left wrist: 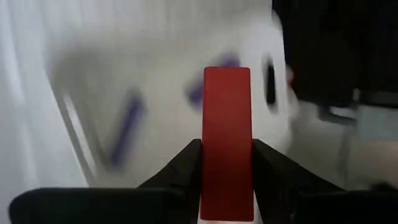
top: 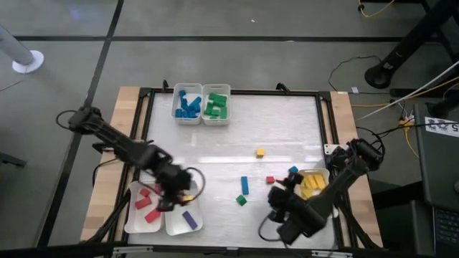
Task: Sort blocks
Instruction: Put the red block into the bottom left white bin
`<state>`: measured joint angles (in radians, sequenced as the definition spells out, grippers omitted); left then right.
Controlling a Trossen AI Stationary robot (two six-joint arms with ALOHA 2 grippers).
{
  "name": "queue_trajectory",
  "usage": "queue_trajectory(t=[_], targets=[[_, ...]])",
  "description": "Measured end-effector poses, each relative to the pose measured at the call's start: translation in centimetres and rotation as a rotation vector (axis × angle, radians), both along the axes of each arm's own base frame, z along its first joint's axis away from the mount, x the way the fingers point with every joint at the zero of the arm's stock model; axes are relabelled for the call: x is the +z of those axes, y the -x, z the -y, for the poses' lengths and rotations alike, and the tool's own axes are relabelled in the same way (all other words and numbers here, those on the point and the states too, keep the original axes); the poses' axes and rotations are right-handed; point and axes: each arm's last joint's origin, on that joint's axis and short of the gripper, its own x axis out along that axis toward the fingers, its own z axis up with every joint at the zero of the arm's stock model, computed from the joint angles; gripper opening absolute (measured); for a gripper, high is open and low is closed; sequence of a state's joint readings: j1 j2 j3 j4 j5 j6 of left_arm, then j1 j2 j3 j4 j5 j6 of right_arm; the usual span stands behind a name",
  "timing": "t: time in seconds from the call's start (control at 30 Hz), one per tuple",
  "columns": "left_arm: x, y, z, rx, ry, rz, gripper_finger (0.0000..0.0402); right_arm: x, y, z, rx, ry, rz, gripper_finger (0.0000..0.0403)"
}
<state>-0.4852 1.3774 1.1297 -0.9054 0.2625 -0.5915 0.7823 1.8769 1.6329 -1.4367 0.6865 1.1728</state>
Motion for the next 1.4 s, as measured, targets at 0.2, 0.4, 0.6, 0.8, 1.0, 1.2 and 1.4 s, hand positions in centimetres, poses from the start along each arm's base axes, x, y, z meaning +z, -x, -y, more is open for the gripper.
queue_trajectory(t=[0.2, 0.4, 0.6, 0.8, 1.0, 1.2, 1.4], targets=[[0.9, 5.4, 2.9, 0.161, 0.013, -0.283, 0.0107, -0.2, -3.5, 2.2, -0.059, -0.102, 0.039, 0.0239], [0.0, 8.5, 5.3, 0.303, -0.039, -0.434, 0.0109, -0.1, -6.8, 4.6, -0.071, -0.211, 0.087, 0.0239], [-1.7, 10.1, 5.8, 0.468, -0.125, -0.454, 0.011, -0.6, -9.2, 6.7, -0.146, -0.268, 0.154, 0.0239], [-3.2, 10.7, 5.5, 0.468, -0.179, -0.475, 0.0111, -2.2, -10.3, 8.1, -0.185, -0.306, 0.138, 0.0239], [-4.6, 11.0, 5.0, 0.488, -0.221, -0.496, 0.0111, -5.0, -11.3, 8.9, -0.211, -0.339, 0.111, 0.0239], [-5.3, 11.2, 4.6, 0.457, -0.265, -0.501, 0.0111, -6.6, -11.6, 9.1, -0.23, -0.342, 0.091, 0.0239], [-5.7, 11.2, 4.7, 0.437, -0.264, -0.492, 0.0112, -7.1, -11.6, 8.9, -0.225, -0.381, 0.053, 0.0239]])
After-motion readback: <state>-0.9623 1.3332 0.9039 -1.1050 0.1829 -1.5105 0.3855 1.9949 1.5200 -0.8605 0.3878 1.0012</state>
